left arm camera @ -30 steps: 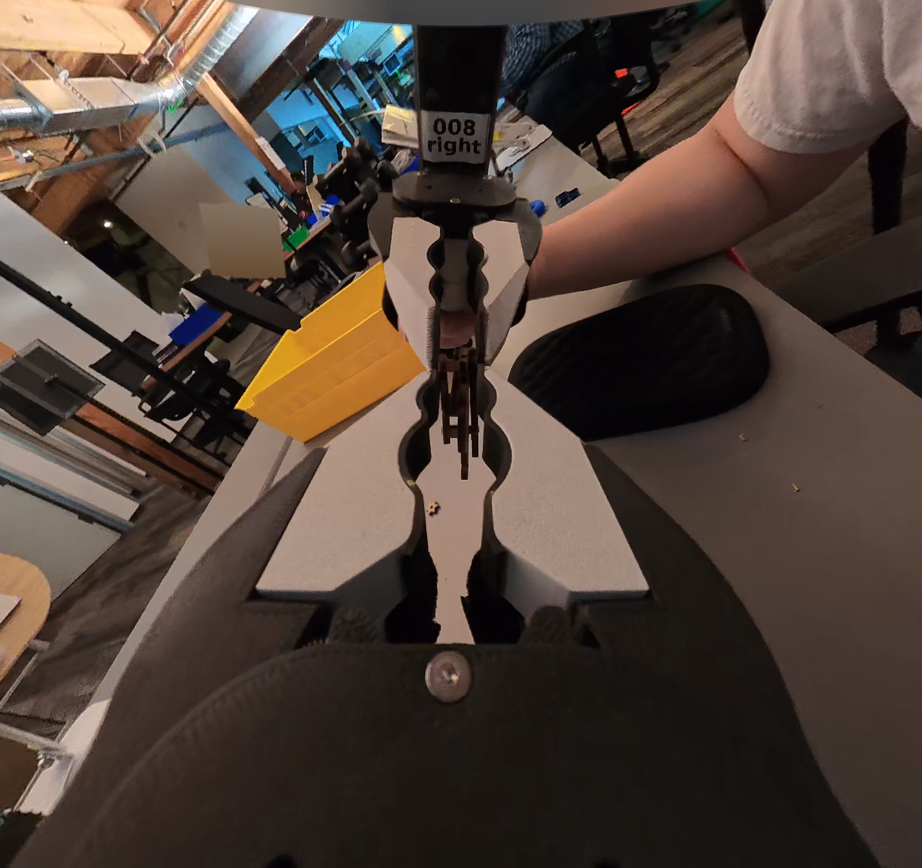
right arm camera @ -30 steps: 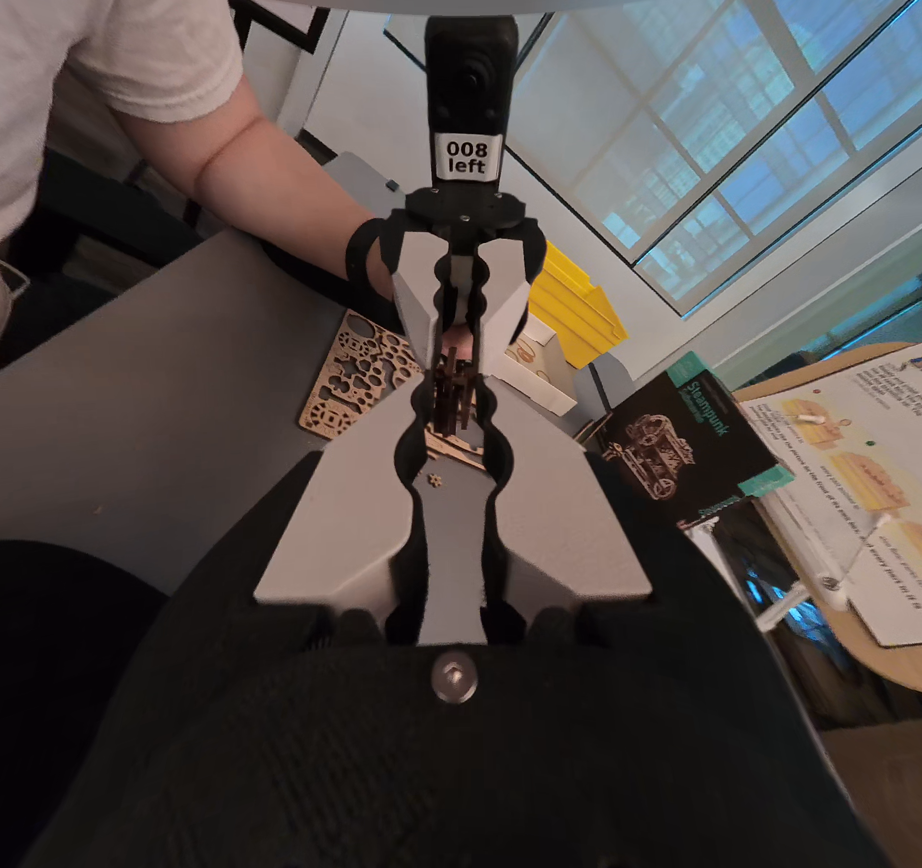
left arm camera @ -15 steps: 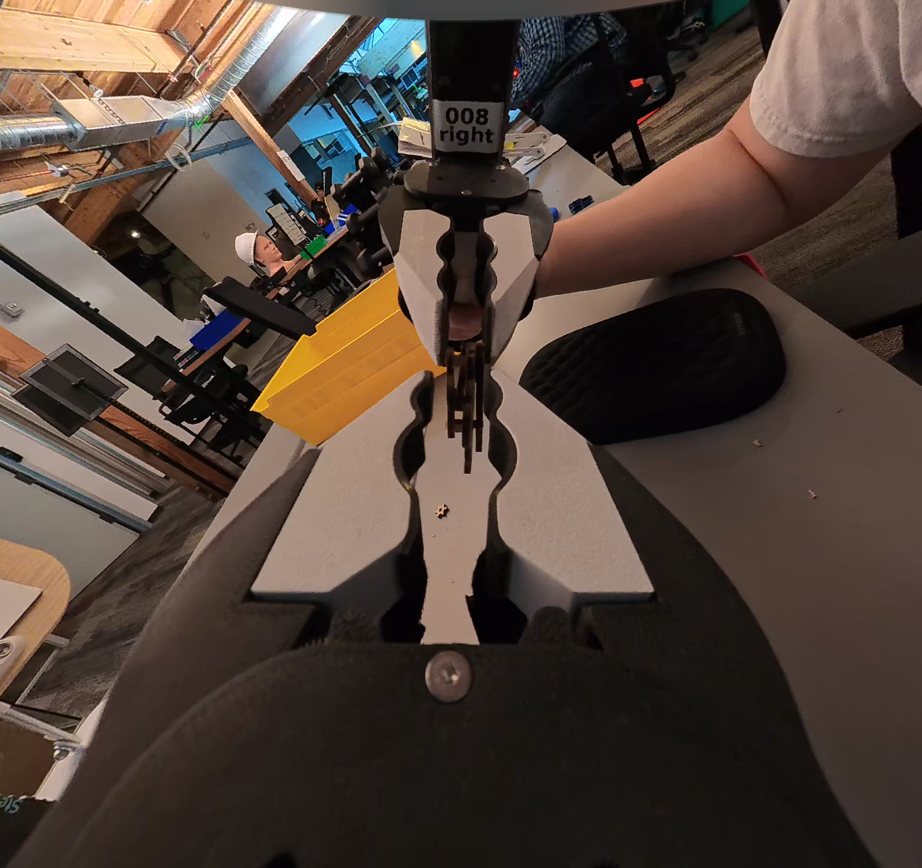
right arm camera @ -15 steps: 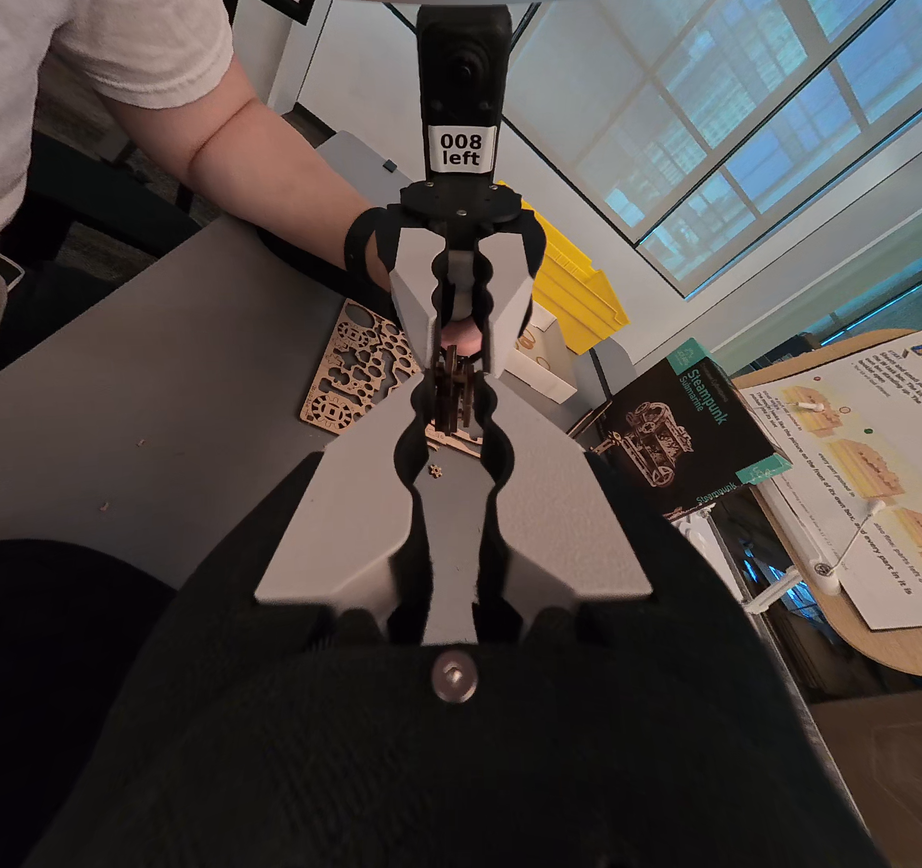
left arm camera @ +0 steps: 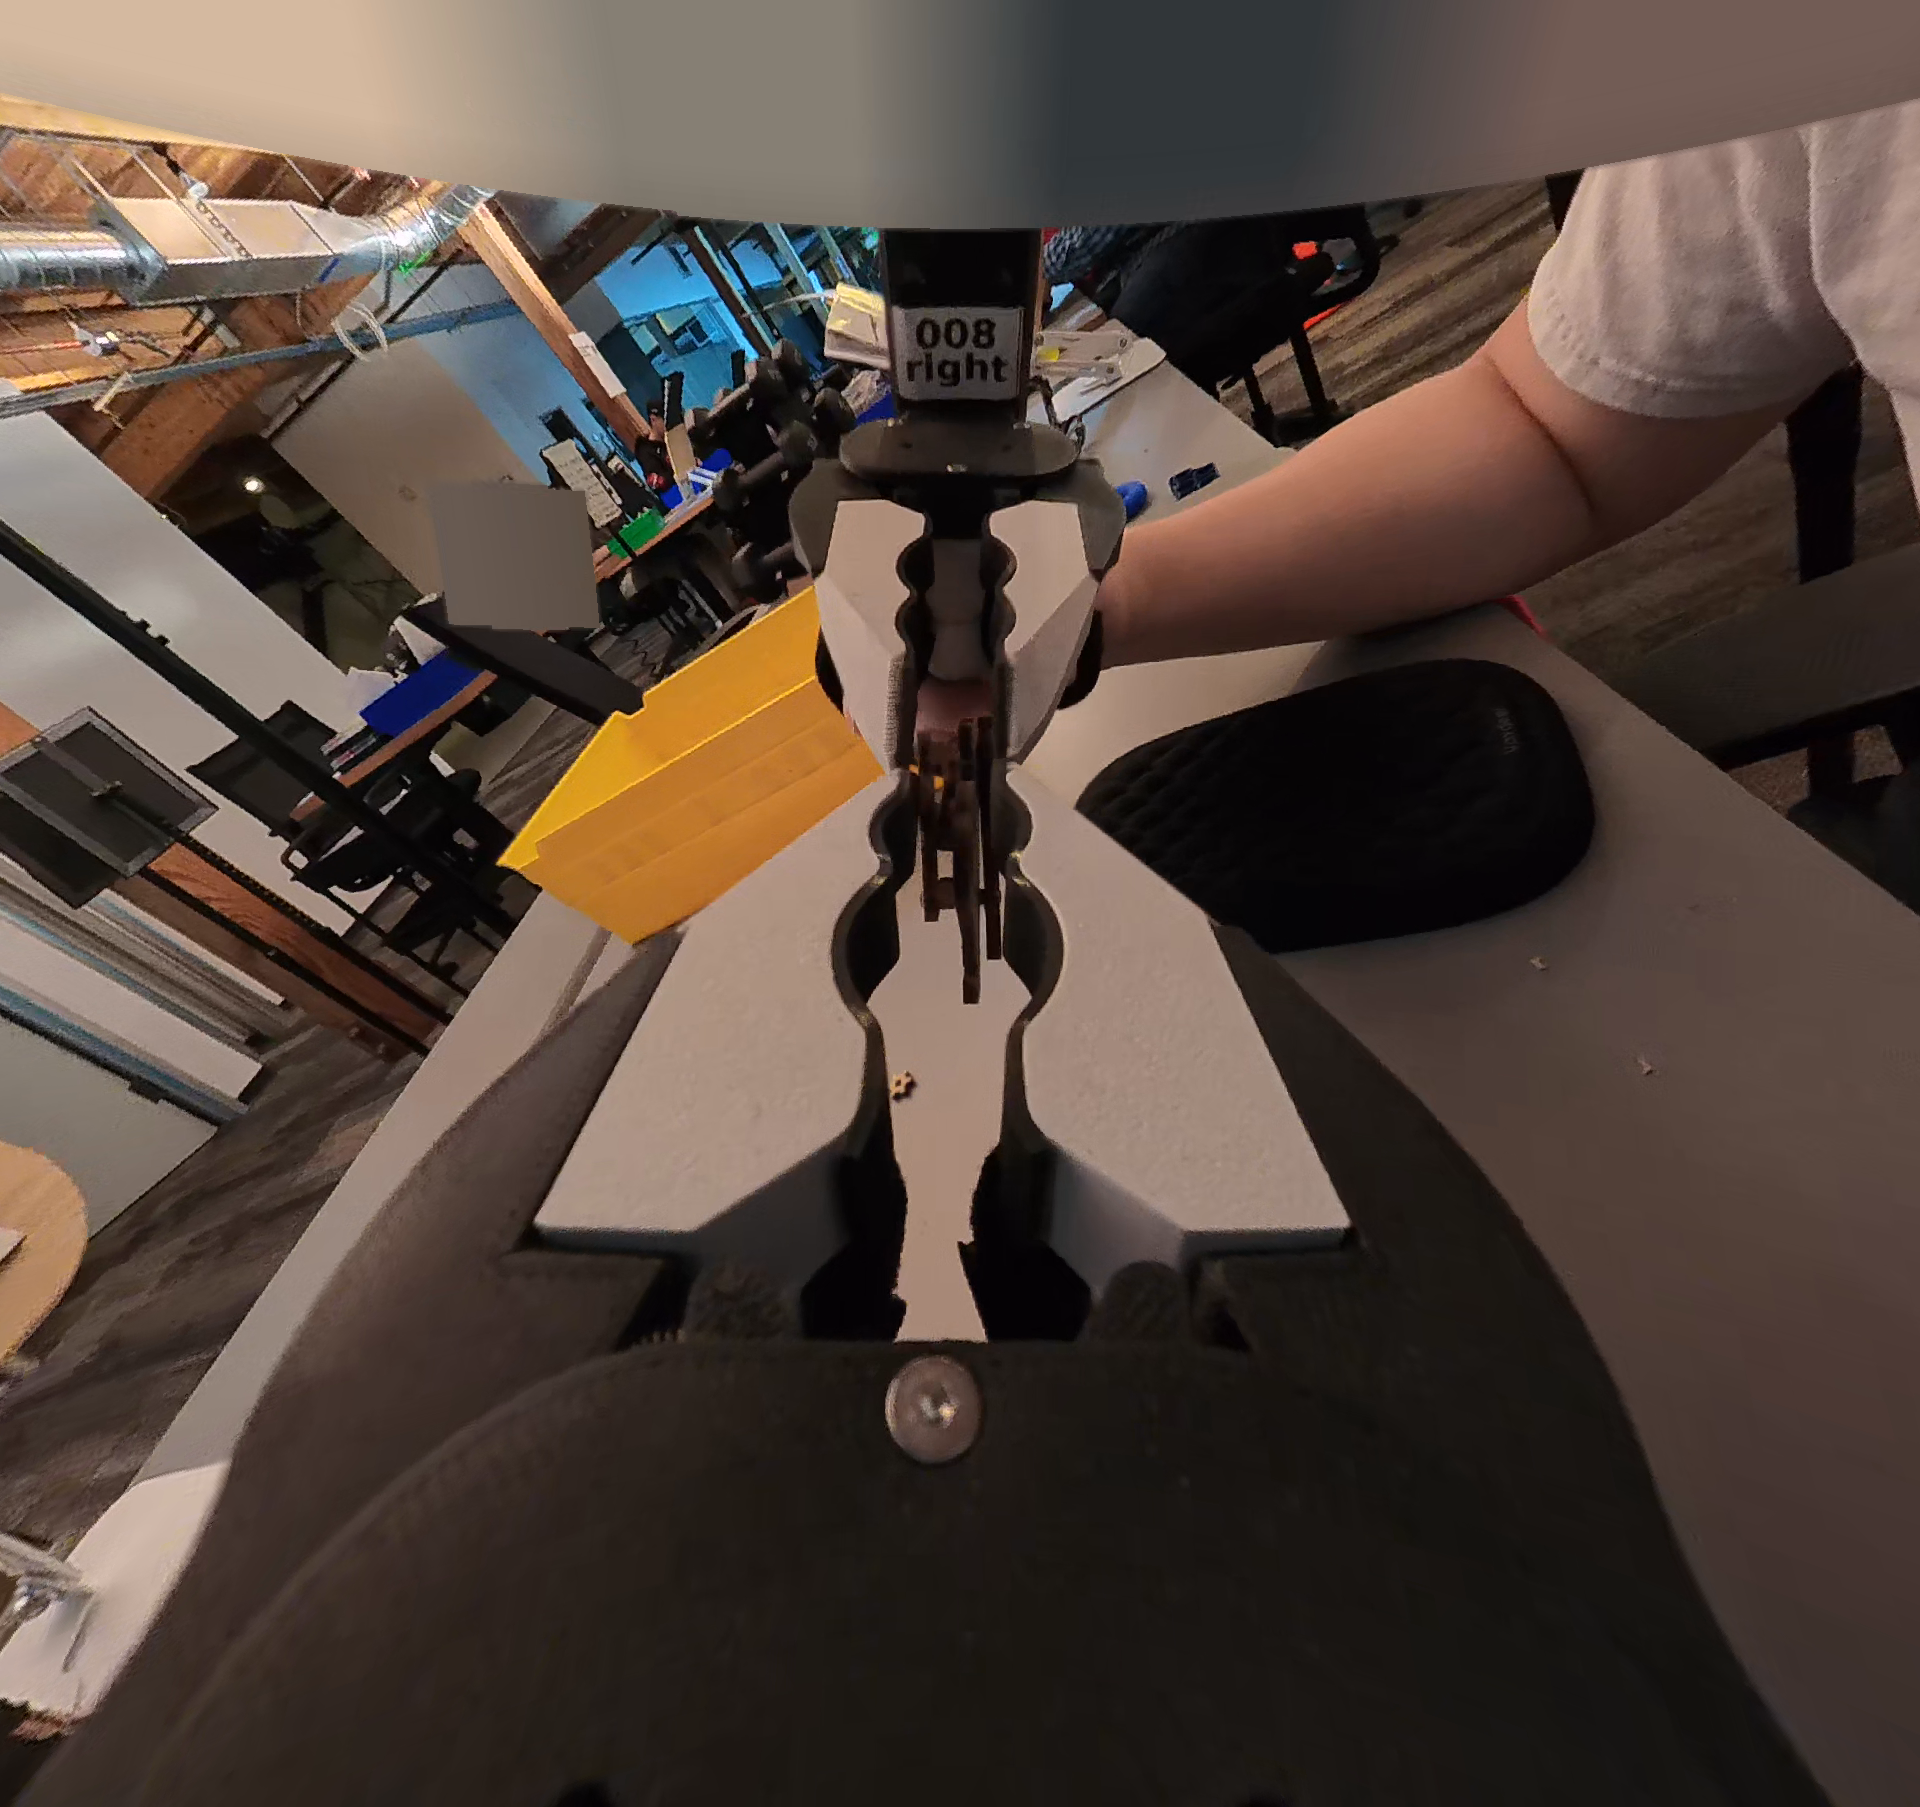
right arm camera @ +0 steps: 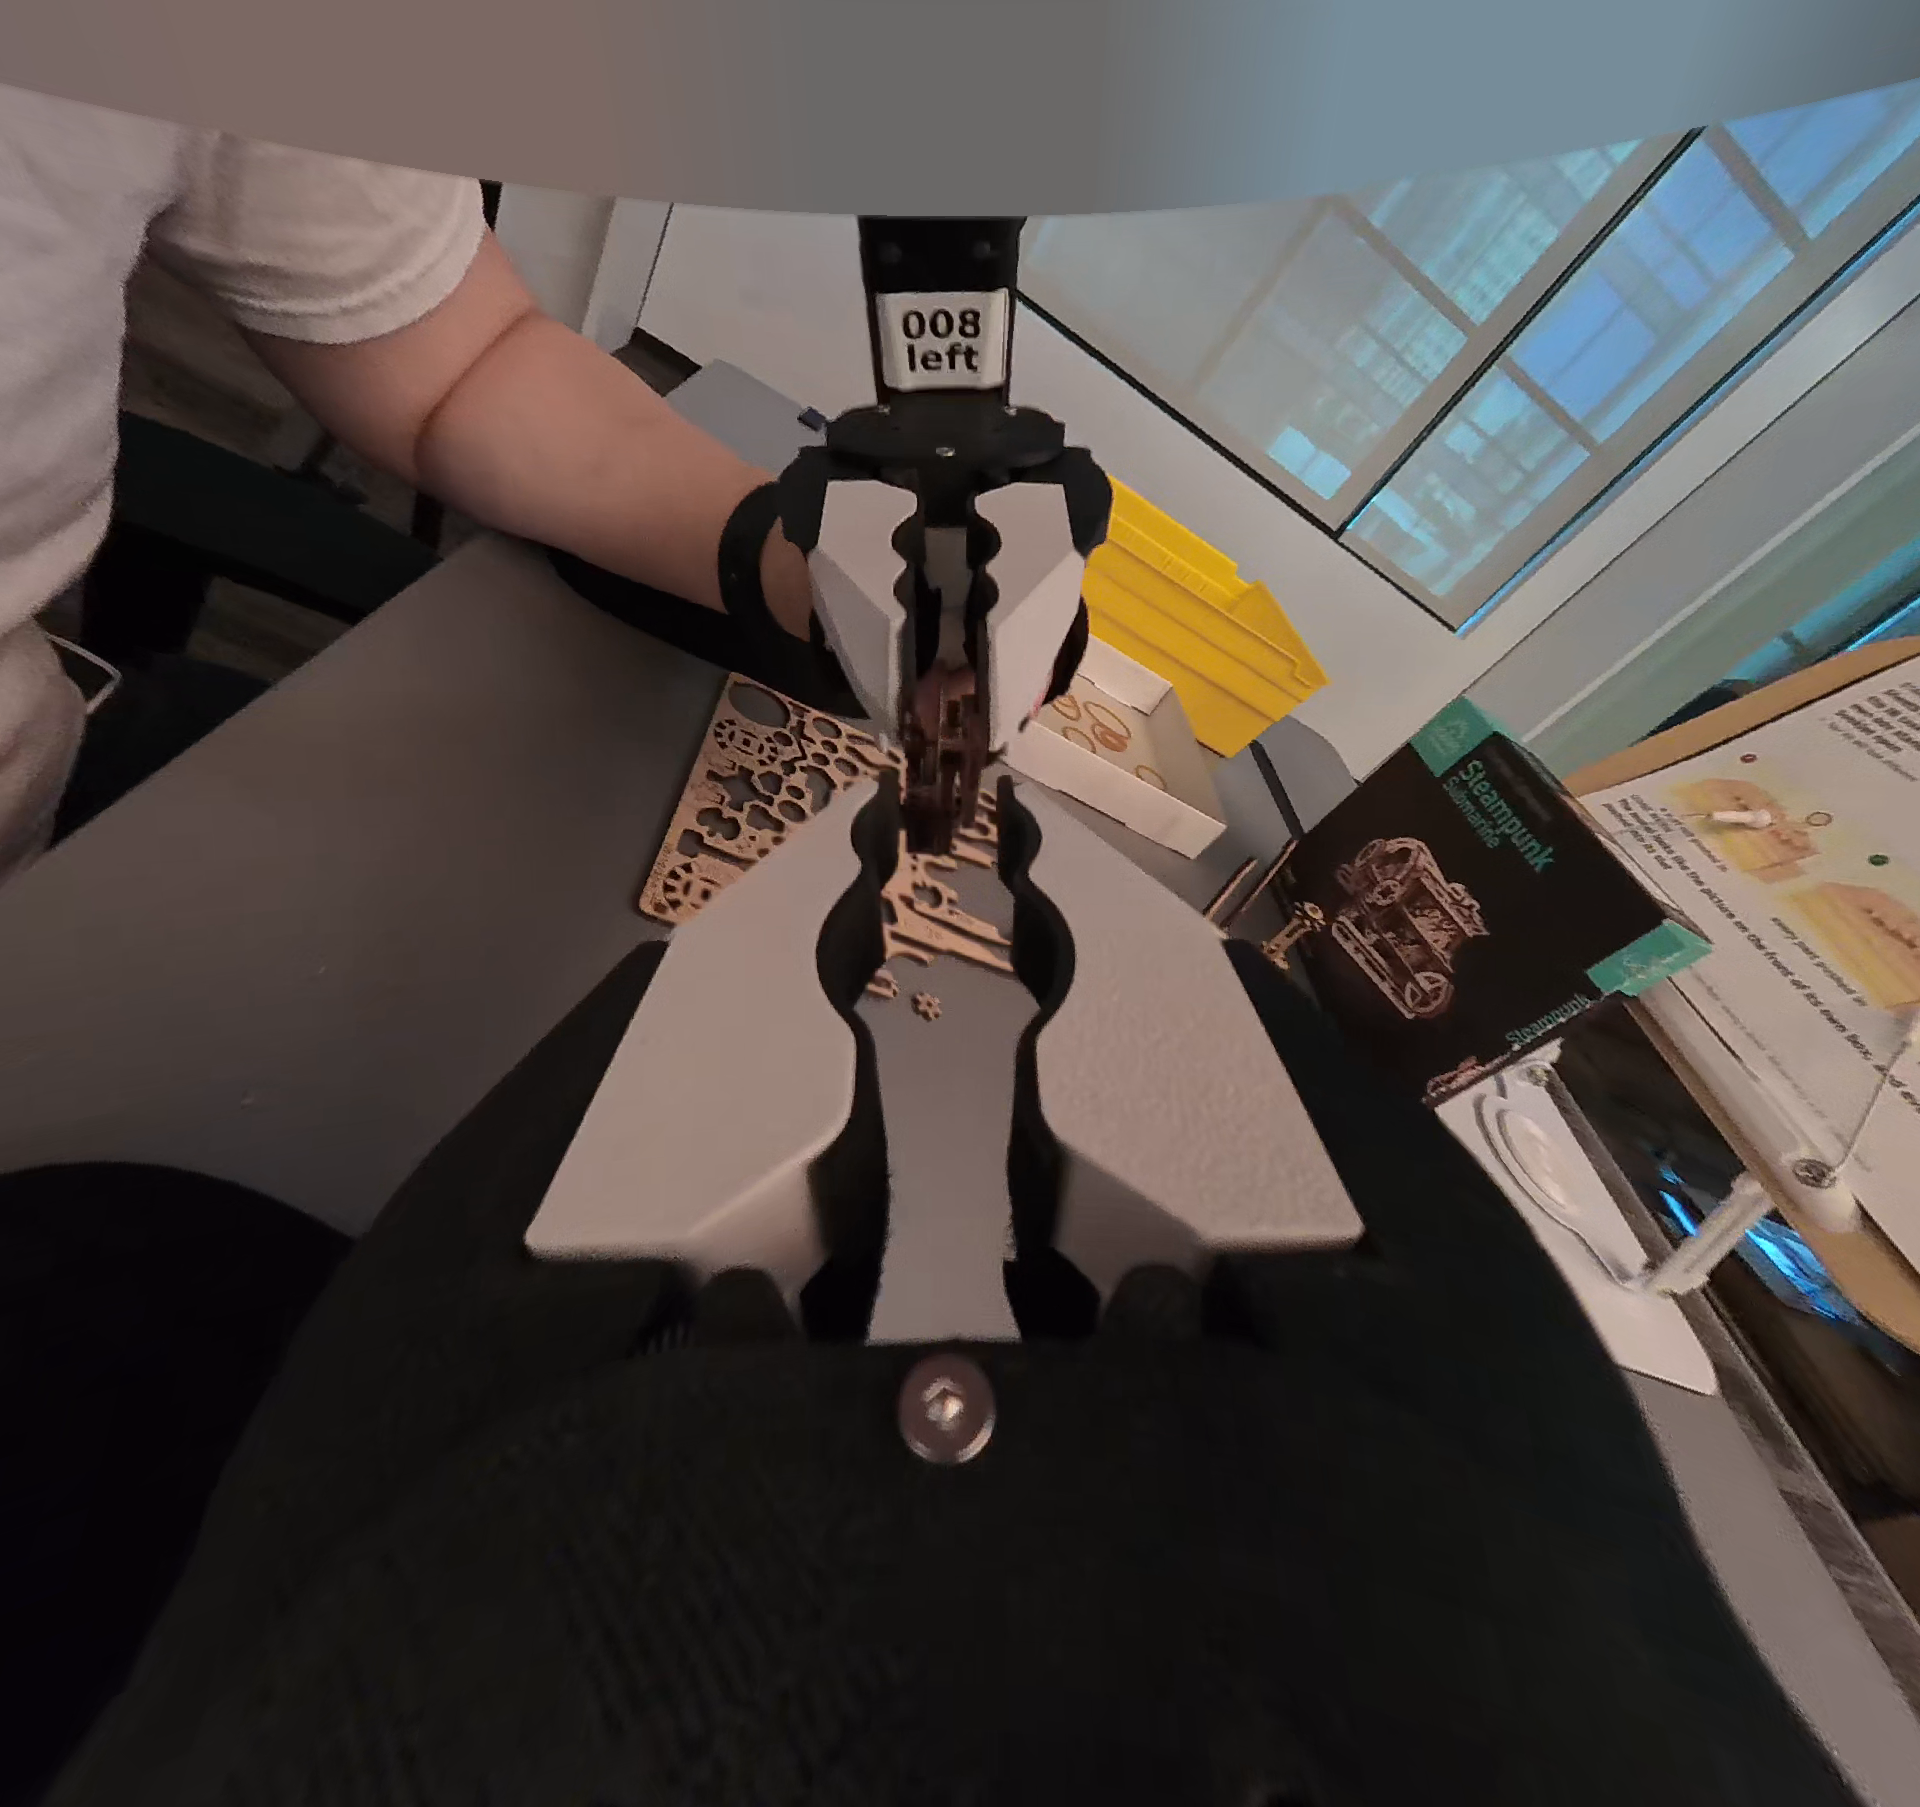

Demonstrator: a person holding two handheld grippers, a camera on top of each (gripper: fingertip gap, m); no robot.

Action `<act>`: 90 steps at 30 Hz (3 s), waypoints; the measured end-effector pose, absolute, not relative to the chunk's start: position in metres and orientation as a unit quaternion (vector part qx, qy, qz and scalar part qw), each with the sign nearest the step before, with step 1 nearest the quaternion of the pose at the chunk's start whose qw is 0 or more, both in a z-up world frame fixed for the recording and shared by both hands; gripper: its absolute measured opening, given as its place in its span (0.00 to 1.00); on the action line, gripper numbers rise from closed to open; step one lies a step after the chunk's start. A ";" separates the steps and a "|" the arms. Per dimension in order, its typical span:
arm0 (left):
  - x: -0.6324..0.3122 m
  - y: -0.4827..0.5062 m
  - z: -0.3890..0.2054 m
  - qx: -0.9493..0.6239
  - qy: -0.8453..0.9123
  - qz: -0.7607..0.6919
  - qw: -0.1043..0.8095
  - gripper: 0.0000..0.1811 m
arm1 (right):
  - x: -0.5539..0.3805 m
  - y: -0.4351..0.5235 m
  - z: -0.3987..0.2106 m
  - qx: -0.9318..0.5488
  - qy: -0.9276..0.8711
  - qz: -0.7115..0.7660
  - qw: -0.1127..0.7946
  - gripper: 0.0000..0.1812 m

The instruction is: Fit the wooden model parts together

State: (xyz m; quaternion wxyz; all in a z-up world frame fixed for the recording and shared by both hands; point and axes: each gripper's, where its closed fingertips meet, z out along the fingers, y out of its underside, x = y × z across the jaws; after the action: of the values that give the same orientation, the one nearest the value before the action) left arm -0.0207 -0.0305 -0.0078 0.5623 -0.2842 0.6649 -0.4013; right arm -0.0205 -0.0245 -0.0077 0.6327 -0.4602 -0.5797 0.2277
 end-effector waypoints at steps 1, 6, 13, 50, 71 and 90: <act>-0.021 -0.031 -0.005 -0.280 0.661 -0.408 0.564 0.06 | -0.022 -0.027 -0.006 -0.458 -0.579 0.235 0.632 0.10; -0.021 -0.035 -0.004 -0.278 0.656 -0.426 0.558 0.06 | -0.027 -0.027 -0.013 -0.457 -0.592 0.212 0.628 0.05; -0.023 -0.019 -0.010 -0.294 0.670 -0.358 0.580 0.16 | -0.022 -0.025 -0.006 -0.438 -0.598 0.161 0.652 0.05; -0.019 -0.028 -0.018 -0.272 0.690 -0.305 0.598 0.07 | -0.030 -0.027 -0.012 -0.449 -0.590 0.205 0.639 0.07; -0.021 -0.030 -0.009 -0.197 0.681 -0.202 0.676 0.07 | -0.032 -0.033 -0.006 -0.341 -0.632 0.002 0.696 0.07; -0.013 -0.013 0.009 -0.400 0.555 -0.531 0.500 0.04 | -0.022 -0.008 0.006 -0.512 -0.451 0.383 0.623 0.07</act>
State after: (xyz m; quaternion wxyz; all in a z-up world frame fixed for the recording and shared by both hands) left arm -0.0134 -0.0134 0.0091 0.4998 -0.4003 0.5550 -0.5310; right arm -0.0218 -0.0077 0.0064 0.6226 -0.5120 -0.4514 0.3828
